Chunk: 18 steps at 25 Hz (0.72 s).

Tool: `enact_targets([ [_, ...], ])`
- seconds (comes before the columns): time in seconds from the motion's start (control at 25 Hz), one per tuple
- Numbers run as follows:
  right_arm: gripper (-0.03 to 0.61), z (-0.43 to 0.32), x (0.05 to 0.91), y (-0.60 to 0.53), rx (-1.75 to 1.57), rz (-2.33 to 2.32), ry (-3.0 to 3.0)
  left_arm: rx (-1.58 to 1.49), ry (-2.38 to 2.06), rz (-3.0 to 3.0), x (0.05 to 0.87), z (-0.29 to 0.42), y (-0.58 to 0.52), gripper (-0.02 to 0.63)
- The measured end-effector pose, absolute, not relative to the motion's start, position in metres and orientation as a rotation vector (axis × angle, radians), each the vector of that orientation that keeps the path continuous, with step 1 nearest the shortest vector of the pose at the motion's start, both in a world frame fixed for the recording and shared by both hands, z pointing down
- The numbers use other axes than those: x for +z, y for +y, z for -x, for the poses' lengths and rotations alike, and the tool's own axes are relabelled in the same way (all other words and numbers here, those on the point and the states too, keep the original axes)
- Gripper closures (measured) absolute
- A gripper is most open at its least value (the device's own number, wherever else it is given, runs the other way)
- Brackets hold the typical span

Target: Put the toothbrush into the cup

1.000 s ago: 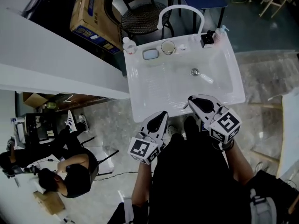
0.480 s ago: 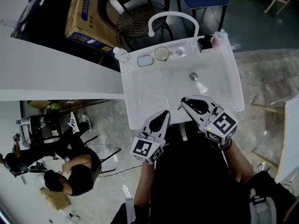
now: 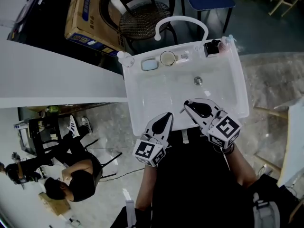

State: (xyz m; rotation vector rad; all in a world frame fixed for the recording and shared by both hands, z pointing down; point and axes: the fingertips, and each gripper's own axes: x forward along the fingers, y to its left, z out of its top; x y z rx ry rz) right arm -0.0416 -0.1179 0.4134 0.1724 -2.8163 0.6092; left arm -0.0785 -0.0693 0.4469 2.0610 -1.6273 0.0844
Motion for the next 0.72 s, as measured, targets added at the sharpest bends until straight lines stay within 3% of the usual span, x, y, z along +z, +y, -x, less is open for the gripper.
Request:
enact_targets([
  [0.72,0.552,0.086,0.417,-0.127,0.565,-0.266,-2.777,0.076,-1.468,-2.139,0.466,0.107,-0.083,0.601],
])
